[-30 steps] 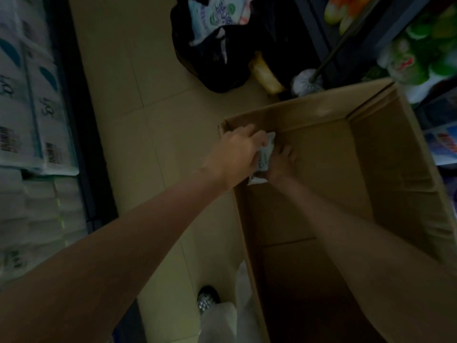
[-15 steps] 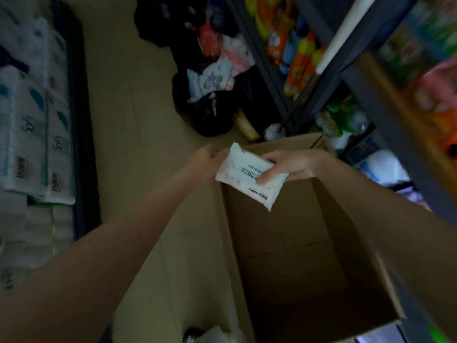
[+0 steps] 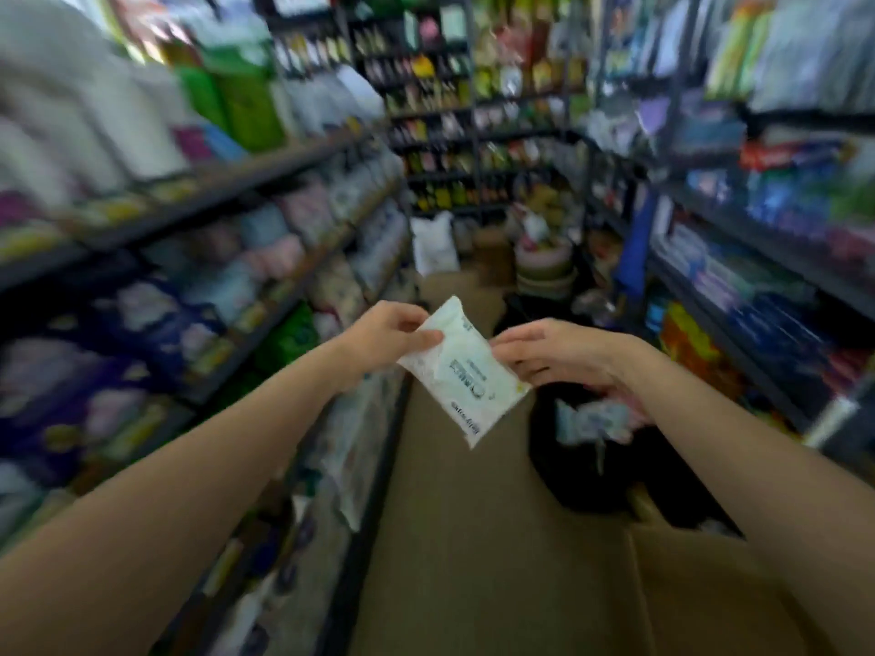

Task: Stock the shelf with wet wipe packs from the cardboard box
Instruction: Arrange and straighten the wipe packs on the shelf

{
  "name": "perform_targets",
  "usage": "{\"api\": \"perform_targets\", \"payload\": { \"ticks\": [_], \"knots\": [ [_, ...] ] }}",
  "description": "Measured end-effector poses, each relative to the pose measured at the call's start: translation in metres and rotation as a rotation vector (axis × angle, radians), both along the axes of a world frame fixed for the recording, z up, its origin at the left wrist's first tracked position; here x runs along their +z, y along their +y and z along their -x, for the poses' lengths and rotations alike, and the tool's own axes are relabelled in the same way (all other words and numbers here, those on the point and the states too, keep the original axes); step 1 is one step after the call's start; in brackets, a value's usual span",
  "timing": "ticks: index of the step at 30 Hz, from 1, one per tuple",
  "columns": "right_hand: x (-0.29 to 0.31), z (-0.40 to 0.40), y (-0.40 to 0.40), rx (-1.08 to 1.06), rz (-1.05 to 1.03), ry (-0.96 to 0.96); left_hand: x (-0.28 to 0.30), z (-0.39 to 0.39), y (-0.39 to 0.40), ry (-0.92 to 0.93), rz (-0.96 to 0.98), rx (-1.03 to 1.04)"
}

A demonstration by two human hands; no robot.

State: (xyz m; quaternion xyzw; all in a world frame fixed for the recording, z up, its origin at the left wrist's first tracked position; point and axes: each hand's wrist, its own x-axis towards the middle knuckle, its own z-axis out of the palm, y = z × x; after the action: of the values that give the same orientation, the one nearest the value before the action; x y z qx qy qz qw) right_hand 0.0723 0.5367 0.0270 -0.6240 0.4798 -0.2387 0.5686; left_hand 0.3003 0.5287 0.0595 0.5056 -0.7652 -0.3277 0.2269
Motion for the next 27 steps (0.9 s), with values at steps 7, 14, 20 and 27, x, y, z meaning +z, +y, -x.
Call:
{"api": "perform_targets", "payload": {
  "ticks": [7, 14, 20, 27],
  "knots": [
    [0.145, -0.191, -0.006, 0.395, 0.323, 0.081, 0.127, -0.156, 0.058, -0.248, 0.396, 0.23],
    [0.193, -0.358, -0.005, 0.316, 0.66, -0.11, 0.172, -0.277, 0.113, 0.174, 0.684, 0.825],
    [0.227, -0.447, -0.027, 0.531, 0.17, -0.639, 0.209, -0.338, 0.125, 0.479, 0.9, 1.134],
    [0.289, -0.51, -0.076, 0.62, 0.602, -0.727, 0.225, -0.373, 0.088, 0.349, 0.845, 1.277]
  ]
}}
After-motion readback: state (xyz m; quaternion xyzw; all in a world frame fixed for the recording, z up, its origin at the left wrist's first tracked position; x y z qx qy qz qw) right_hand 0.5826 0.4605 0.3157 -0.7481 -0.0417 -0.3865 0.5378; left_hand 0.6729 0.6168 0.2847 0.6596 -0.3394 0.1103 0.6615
